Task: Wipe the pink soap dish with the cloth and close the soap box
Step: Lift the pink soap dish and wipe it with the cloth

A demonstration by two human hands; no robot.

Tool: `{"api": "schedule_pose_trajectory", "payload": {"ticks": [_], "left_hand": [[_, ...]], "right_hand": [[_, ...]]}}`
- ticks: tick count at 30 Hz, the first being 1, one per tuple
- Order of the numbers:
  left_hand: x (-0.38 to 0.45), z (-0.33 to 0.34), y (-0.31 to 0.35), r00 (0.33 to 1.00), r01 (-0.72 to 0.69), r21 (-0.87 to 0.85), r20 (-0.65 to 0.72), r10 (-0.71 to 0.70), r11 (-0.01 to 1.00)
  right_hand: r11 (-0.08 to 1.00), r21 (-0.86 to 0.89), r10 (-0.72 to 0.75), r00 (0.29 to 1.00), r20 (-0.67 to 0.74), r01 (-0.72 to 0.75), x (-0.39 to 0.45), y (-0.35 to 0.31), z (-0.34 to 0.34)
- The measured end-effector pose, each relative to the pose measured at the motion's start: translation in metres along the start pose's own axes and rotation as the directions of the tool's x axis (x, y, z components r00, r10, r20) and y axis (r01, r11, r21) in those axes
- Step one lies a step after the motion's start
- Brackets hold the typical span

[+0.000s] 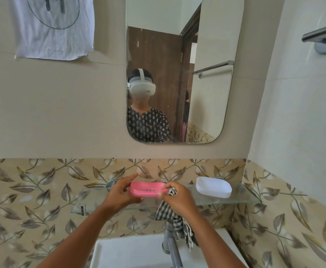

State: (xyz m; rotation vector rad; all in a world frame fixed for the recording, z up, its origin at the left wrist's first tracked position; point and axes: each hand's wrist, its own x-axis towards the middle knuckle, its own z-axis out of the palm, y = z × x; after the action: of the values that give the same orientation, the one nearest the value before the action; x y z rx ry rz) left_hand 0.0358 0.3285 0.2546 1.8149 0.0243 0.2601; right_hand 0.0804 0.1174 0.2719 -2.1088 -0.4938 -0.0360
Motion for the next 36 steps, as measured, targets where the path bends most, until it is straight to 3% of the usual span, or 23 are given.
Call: {"api": "schedule_pose_trajectory", "payload": {"ticks": [6,11,14,16,18,20,23,27,36], "left_hand": [[-0.003,0.005,0.008,1.000,-0.011,0.203,0.001,0.011,0.979],[-0.004,0.002,0.011,1.000,-0.008,0.350,0.004,0.007,0.937],[-0.003,-0.003,0.008,1.000,0.026,0.596,-0.009,-0.025,0.803],[-0.003,-0.005,0.006,0.998,0.049,0.699,-0.015,-0.054,0.714],[-0.001,-0.006,0.002,0.999,0.050,0.723,-0.042,-0.028,0.689],[0.000,-0.006,0.000,0.998,0.043,0.739,-0.058,-0.001,0.673],[0.000,-0.004,-0.001,0.998,0.032,0.768,-0.054,0.015,0.639],[-0.001,-0.004,-0.001,0.998,0.038,0.769,-0.065,0.018,0.638],[0.003,-0.002,-0.005,0.993,0.044,0.766,-0.103,0.055,0.641]], "right_hand": [[0.994,0.016,0.110,0.993,0.043,-0.110,-0.003,0.001,-0.005],[0.855,0.343,0.339,0.920,0.198,-0.389,-0.001,-0.012,-0.045],[0.812,0.460,0.344,0.931,0.123,-0.361,0.006,-0.028,-0.070],[0.882,0.379,0.304,0.953,-0.004,-0.280,0.017,-0.040,-0.075],[0.959,0.226,0.206,0.968,-0.140,-0.171,0.029,-0.051,-0.064],[0.996,-0.027,0.072,0.969,-0.235,-0.080,0.040,-0.060,-0.039],[0.957,-0.288,-0.009,0.987,-0.161,-0.038,0.052,-0.056,0.006],[0.876,-0.481,-0.066,0.997,-0.028,0.044,0.055,-0.042,0.052],[0.878,-0.449,-0.157,0.986,0.056,0.165,0.051,-0.038,0.064]]}}
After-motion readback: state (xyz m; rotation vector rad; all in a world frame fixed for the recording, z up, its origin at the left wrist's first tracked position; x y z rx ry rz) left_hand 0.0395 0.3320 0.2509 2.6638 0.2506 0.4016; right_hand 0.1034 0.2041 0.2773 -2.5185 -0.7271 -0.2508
